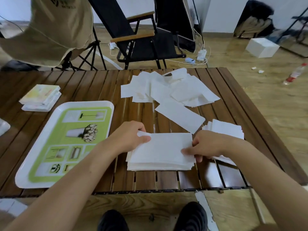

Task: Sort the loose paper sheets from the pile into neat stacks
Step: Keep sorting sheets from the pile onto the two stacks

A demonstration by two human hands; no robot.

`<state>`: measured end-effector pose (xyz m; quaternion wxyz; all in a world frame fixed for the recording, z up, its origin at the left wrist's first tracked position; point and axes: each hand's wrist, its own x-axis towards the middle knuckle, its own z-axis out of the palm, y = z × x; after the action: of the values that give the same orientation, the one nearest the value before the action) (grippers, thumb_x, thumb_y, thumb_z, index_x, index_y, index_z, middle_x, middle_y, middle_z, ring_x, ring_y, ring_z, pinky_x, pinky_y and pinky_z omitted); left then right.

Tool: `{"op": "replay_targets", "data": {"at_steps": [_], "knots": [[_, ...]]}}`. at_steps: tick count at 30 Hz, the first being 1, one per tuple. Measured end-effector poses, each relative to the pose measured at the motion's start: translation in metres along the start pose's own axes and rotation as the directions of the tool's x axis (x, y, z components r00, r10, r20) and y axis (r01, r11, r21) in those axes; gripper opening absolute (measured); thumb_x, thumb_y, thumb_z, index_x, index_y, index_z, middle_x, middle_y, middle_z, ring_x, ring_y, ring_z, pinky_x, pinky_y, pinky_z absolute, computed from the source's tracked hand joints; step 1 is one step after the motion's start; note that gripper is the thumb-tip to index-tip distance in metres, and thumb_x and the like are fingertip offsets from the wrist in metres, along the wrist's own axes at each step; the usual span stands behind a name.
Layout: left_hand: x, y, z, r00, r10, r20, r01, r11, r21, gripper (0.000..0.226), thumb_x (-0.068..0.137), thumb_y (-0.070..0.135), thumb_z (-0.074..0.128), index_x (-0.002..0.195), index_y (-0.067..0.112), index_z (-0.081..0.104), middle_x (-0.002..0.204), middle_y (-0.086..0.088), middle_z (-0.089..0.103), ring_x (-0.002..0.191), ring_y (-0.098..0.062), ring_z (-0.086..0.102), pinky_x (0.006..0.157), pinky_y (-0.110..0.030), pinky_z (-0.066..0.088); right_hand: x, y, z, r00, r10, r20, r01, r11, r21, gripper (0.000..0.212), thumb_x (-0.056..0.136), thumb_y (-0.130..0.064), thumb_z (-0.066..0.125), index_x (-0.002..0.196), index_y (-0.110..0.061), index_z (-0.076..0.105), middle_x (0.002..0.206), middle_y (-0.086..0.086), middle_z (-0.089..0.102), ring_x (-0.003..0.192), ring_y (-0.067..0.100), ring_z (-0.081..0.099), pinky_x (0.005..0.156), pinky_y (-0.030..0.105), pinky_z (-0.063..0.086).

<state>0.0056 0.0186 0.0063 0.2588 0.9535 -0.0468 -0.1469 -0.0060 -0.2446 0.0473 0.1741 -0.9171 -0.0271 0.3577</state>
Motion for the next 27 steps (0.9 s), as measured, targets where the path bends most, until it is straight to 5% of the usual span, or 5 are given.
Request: {"op": "replay_targets", "data": {"at_steps": [3, 7, 13, 20, 27], "knots": [[-0.002, 0.001, 0.000, 1.000, 0.004, -0.018, -0.003, 0.999, 0.047, 0.024, 0.091, 0.048, 0.070, 0.086, 0.026, 0.061, 0.089, 0.011, 0.060, 0.081, -0.013, 0.059, 0.072, -0.034, 0.049, 0.006, 0.003, -0.004, 0.956, 0.034, -0.292, -0.068, 0.992, -0.105, 0.048, 0.095, -0.056, 0.059, 0.070, -0.016, 0.067, 0.065, -0.003, 0.068, 0.066, 0.011, 0.064, 0.070, 0.028, 0.050], [-0.003, 0.001, -0.001, 1.000, 0.005, -0.019, -0.004, 0.999, 0.048, 0.026, 0.091, 0.049, 0.069, 0.089, 0.025, 0.061, 0.088, 0.012, 0.059, 0.080, -0.011, 0.059, 0.069, -0.031, 0.047, 0.016, -0.004, -0.006, 0.850, -0.109, -0.515, 0.055, 0.991, -0.119, 0.031, 0.098, -0.045, 0.057, 0.076, -0.023, 0.061, 0.076, -0.004, 0.064, 0.071, 0.015, 0.062, 0.059, 0.027, 0.043], [-0.004, 0.005, -0.002, 1.000, -0.010, 0.002, 0.010, 0.998, 0.063, 0.028, 0.093, 0.050, 0.067, 0.090, 0.023, 0.059, 0.087, 0.011, 0.058, 0.079, -0.015, 0.060, 0.070, -0.033, 0.048, 0.032, -0.006, 0.002, 0.872, -0.200, -0.448, 0.015, 0.924, -0.382, 0.045, 0.099, -0.060, 0.045, 0.112, -0.026, 0.071, 0.123, 0.000, 0.059, 0.120, 0.025, 0.052, 0.100, 0.042, 0.043], [-0.008, 0.009, -0.006, 1.000, -0.013, 0.000, 0.013, 0.995, 0.096, 0.026, 0.094, 0.050, 0.065, 0.091, 0.026, 0.057, 0.085, 0.014, 0.053, 0.077, -0.009, 0.053, 0.066, -0.029, 0.039, 0.036, -0.001, 0.001, 0.892, -0.200, -0.406, 0.014, 0.908, -0.418, 0.048, 0.101, -0.057, 0.041, 0.100, -0.018, 0.069, 0.119, 0.001, 0.059, 0.110, 0.025, 0.060, 0.099, 0.044, 0.046], [-0.013, 0.016, -0.015, 0.910, 0.165, -0.381, -0.183, 0.983, -0.012, 0.079, 0.083, 0.041, 0.082, 0.147, 0.026, 0.037, 0.146, 0.007, 0.043, 0.132, -0.014, 0.045, 0.106, -0.037, 0.046, 0.010, -0.014, -0.013, 0.628, -0.268, -0.731, 0.410, 0.912, 0.018, 0.022, 0.093, -0.015, 0.070, 0.105, -0.032, 0.062, 0.101, -0.014, 0.064, 0.087, 0.000, 0.059, 0.074, 0.016, 0.047]]}}
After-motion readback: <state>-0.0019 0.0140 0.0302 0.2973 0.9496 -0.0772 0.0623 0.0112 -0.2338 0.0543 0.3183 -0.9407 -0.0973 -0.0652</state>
